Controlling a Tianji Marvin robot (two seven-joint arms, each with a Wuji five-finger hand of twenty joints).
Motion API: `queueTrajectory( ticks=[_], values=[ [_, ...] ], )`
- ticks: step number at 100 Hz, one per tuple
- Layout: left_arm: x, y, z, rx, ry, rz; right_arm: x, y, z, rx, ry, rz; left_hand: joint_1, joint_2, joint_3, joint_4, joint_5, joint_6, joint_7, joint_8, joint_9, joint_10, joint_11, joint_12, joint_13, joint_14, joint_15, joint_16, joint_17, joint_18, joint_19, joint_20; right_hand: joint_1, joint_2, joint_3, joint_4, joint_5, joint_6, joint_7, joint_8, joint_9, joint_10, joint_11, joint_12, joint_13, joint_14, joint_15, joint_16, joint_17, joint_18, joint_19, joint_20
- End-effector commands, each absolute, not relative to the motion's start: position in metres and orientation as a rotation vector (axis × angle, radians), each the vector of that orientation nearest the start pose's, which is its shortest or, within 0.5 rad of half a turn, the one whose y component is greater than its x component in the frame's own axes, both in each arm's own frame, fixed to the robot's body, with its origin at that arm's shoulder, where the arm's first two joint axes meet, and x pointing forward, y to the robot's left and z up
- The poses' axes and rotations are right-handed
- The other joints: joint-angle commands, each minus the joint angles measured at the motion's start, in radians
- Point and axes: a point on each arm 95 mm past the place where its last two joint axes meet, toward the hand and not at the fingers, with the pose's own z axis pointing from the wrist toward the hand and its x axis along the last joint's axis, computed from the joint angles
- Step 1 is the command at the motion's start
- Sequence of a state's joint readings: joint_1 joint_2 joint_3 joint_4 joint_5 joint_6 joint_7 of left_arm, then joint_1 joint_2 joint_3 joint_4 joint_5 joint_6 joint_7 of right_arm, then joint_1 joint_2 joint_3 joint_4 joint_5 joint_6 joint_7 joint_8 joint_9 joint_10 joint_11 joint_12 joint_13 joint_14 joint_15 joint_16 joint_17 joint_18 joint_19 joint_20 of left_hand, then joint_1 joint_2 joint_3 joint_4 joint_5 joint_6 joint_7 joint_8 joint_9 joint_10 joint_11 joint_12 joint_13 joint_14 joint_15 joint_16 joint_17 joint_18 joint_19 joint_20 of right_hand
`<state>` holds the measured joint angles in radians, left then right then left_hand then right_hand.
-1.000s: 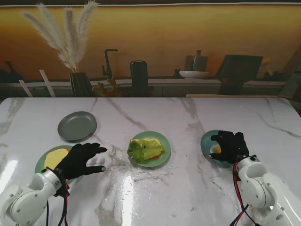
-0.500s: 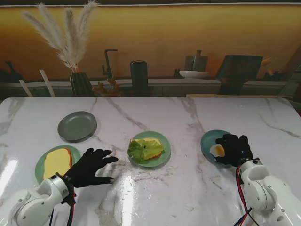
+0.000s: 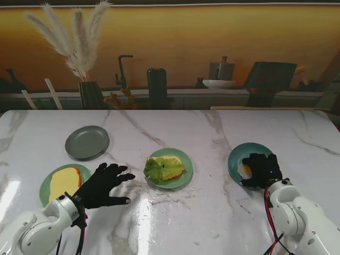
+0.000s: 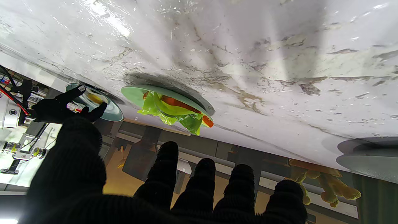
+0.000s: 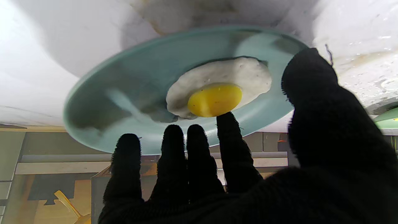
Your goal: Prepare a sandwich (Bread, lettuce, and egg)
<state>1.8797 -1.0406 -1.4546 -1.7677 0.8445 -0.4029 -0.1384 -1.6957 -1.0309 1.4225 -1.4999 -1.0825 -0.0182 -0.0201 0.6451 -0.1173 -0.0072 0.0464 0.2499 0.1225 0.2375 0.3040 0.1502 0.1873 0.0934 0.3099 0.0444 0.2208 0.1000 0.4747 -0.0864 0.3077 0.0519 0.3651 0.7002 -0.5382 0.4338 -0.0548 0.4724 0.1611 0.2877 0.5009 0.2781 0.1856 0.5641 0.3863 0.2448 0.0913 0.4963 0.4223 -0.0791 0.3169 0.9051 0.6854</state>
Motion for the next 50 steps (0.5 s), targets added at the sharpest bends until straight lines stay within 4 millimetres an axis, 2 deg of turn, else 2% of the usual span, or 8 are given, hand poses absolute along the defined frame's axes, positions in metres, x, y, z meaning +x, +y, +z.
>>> queueTrajectory(
  ticks=[1,22,50],
  values=[
    [0.3183,0.0337,-0.3375,-1.298,1.763,-1.677,0.3795,-0.1143,-0.3701,1.301,1.490,1.137,0.002,0.015,-0.004,-0.018,-0.042,-0.024,0.003,0.008,-0.025,0.008,-0.017,0.005,-0.023,-0.016,-0.012,0.010,0.001,0.011,-0.016,-0.009,0.062,-0.001,0.063,0.042,0.025,0.000,0.013,0.009,-0.007,-0.016,0.024,0.016,0.014,-0.018,0.019,0.021,-0.003,-0.015,0.032,0.025],
    [0.3187,0.0333,-0.3373,-1.323,1.763,-1.673,0.3856,-0.1166,-0.3691,1.315,1.465,1.123,0.003,0.018,-0.005,-0.017,-0.037,-0.028,0.012,0.015,-0.023,0.003,-0.014,0.011,-0.020,-0.017,-0.007,0.019,0.000,0.013,-0.013,-0.009,0.086,-0.010,0.080,0.045,0.054,0.007,0.034,0.016,0.046,-0.021,0.051,0.035,0.064,-0.010,0.069,0.049,0.063,-0.026,0.115,0.080],
    [0.3196,0.0326,-0.3369,-1.330,1.768,-1.678,0.3875,-0.1186,-0.3721,1.394,1.420,1.096,0.008,0.016,-0.004,-0.016,-0.025,-0.029,0.024,0.025,-0.018,0.001,-0.008,0.016,-0.017,-0.020,0.001,0.026,-0.001,0.016,-0.008,-0.007,0.113,-0.026,0.122,0.054,0.112,0.005,0.067,0.024,0.140,-0.009,0.097,0.066,0.175,0.011,0.150,0.091,0.225,-0.051,0.216,0.127]
  ],
)
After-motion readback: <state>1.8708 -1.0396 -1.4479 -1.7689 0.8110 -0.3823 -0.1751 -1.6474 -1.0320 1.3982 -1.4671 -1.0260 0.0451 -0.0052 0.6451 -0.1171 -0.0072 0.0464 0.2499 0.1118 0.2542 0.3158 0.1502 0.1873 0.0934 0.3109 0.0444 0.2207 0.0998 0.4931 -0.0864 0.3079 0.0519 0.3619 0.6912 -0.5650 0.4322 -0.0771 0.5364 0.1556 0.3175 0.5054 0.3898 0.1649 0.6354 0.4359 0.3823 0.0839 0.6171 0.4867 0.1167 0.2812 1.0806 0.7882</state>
